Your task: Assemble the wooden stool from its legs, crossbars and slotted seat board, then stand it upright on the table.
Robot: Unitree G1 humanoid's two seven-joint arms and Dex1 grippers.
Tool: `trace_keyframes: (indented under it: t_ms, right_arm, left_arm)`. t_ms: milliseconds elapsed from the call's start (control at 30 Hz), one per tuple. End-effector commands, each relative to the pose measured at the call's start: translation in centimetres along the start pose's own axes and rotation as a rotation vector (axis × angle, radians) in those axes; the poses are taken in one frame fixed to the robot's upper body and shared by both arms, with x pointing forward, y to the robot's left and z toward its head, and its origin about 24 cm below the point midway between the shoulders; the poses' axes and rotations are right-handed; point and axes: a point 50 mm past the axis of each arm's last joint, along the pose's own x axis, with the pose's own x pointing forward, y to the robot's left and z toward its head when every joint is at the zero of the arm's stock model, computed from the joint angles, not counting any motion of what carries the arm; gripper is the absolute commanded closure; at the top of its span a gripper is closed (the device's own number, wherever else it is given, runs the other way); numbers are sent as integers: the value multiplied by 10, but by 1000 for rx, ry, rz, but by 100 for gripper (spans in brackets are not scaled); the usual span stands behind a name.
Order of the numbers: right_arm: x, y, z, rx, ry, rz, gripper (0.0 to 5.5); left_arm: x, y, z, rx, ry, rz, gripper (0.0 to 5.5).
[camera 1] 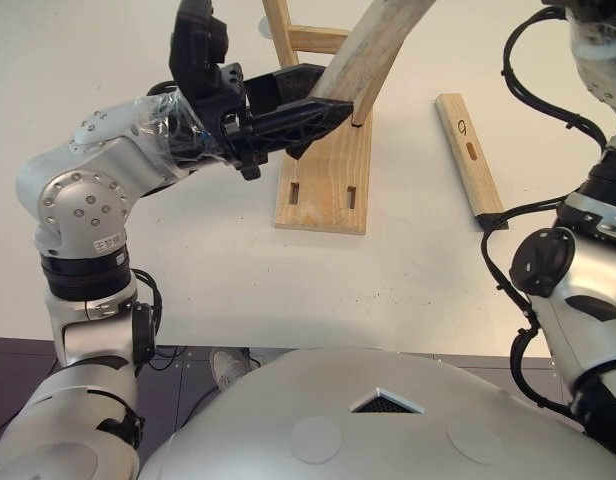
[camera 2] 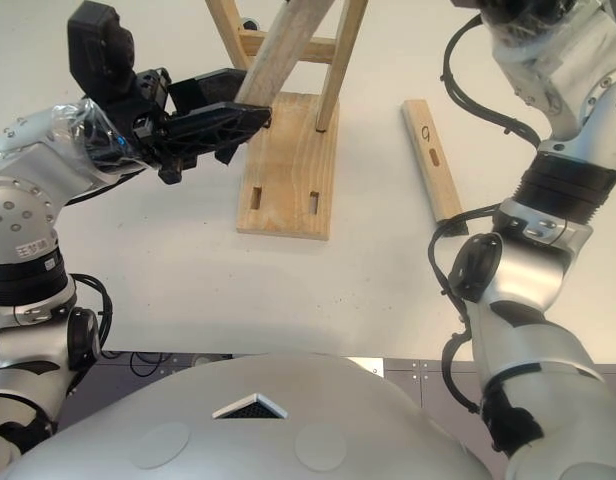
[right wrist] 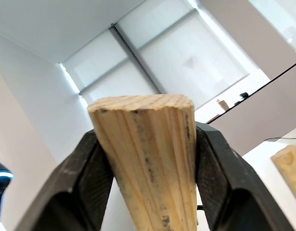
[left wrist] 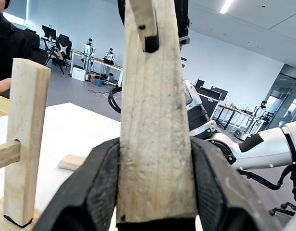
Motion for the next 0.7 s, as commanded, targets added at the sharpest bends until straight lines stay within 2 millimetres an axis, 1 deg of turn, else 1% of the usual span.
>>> trace_keyframes:
  t_ms: [33, 133, 200, 267, 300, 400, 467, 567, 700]
  right_arm:
    - [4, -8, 7, -89, -78, -101, 339]
    - [1, -11, 4, -177, -68, -160, 340]
    - [-5, -9, 0, -229, -43, -160, 340]
    - [-13, -6, -8, -298, -2, -173, 340]
    - [-15, -4, -12, -329, 11, -173, 340]
    - [-16, 11, -23, -438, 29, -123, 341]
    - [-19, 17, -32, -523, 66, -116, 341]
    - [-24, 20, -41, -592, 122, -105, 341]
    - [-38, 10, -60, -622, 250, -141, 341]
  left_arm:
    - [-5, 5, 3, -1, -6, 29, 270]
    - [-17, 6, 2, -33, 28, 49, 232]
    - [-29, 14, -3, -44, 74, 120, 229]
    - [-42, 23, -12, -55, 140, 198, 229]
    - [-48, 27, -16, -64, 159, 231, 229]
    - [-62, 35, -28, -102, 186, 306, 229]
    - [-68, 41, -35, -108, 196, 347, 229]
    - [-73, 46, -34, -115, 156, 379, 229]
    - [-79, 51, -34, -130, 133, 399, 229]
